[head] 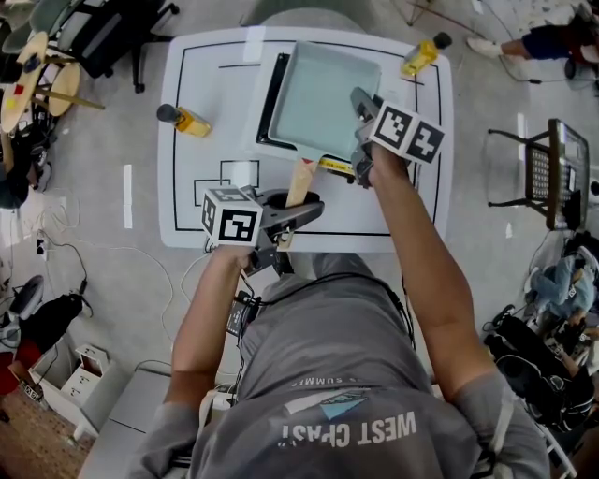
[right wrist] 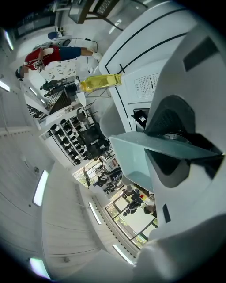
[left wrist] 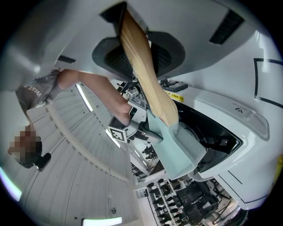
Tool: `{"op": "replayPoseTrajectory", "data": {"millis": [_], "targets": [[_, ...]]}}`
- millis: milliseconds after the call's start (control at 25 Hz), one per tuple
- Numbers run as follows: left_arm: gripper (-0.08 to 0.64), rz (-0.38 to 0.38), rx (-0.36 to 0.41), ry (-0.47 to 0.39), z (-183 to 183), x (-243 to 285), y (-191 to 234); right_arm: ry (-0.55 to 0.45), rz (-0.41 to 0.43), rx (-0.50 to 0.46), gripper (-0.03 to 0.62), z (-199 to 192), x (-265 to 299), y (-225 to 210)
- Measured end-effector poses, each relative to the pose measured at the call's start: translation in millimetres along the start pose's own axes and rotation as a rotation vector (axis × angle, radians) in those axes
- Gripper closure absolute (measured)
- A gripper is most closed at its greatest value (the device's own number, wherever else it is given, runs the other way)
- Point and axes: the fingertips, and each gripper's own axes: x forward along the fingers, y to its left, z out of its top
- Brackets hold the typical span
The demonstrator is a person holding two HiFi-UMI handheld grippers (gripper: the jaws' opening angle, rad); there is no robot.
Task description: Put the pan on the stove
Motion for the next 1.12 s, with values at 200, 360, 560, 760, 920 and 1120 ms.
{"op": "replayPoseTrajectory", "data": {"millis": [200,360,560,760,920,1120], "targets": [[0.466,0.003,-0.009,-0.001,-0.8,1.4,6.6,0.011,-0.007,-0.004,0.497,-3.6,6.5,-3.9],[0.466,0.007,-0.017,-0.001,-0.7,2.5,11.0,0.019,-0.011,-0.007,0.497,-5.6,11.1,-6.6],[0.466,0.006,-0.029,-0.002,-2.0,3.1,11.7,0.032,-0.020,-0.009,0.497,-9.0,12.7,-8.7],[0.465,0.010,-0.034,0.000,-3.3,3.2,14.2,0.038,-0.027,-0.014,0.497,-11.9,14.5,-10.7],[0.465,0.006,-0.039,-0.001,-1.9,4.2,14.9,0.043,-0.033,-0.019,0.497,-13.2,16.8,-12.7],[0.465,0.004,-0.045,-0.004,-0.8,4.9,14.5,0.044,-0.038,-0.027,0.497,-12.8,16.4,-13.5]]}}
